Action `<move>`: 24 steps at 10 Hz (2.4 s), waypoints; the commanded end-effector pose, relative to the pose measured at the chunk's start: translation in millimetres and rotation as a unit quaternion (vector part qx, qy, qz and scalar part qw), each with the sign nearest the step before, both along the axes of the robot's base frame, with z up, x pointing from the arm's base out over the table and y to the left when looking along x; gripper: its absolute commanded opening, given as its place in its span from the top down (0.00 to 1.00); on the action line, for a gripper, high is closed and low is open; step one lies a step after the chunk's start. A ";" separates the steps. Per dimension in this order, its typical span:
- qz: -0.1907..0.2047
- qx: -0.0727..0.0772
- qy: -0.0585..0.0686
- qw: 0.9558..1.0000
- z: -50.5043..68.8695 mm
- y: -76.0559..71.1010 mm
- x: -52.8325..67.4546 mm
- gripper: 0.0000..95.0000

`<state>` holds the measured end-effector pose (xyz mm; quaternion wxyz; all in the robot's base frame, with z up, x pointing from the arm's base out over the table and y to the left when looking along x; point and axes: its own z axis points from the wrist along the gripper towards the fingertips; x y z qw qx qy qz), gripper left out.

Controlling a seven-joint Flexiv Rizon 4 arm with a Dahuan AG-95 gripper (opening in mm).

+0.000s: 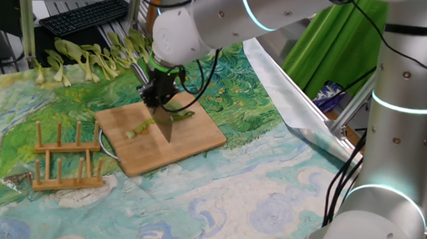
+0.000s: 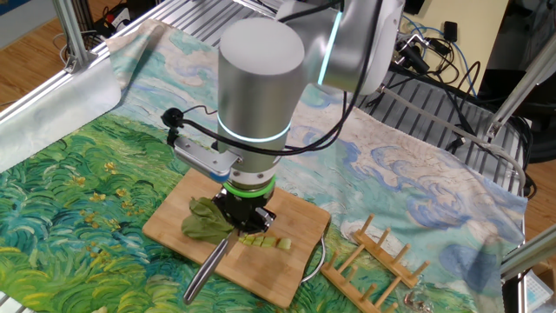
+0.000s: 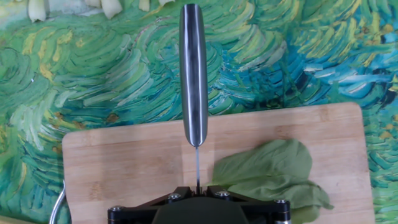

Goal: Chop the pakchoi

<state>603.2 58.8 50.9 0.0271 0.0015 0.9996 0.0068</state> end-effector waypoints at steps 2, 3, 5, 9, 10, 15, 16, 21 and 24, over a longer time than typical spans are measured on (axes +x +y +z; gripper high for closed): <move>0.005 -0.007 0.000 1.000 3.7 -4.8 0.8 1.00; 0.006 -0.007 0.000 1.000 4.0 -6.3 1.5 1.00; 0.008 -0.008 0.002 1.000 5.3 -9.6 5.7 1.00; 0.009 -0.005 0.003 1.000 5.3 -11.3 7.7 1.00; 0.009 -0.005 0.004 1.000 5.3 -11.3 7.7 1.00; 0.009 0.000 -0.013 1.000 -30.7 -6.4 13.7 1.00; 0.008 -0.002 -0.009 1.000 -32.9 -5.7 12.4 1.00; 0.004 0.000 -0.008 1.000 -23.0 -5.4 11.1 1.00; 0.001 0.000 -0.006 1.000 -17.3 -4.9 9.2 1.00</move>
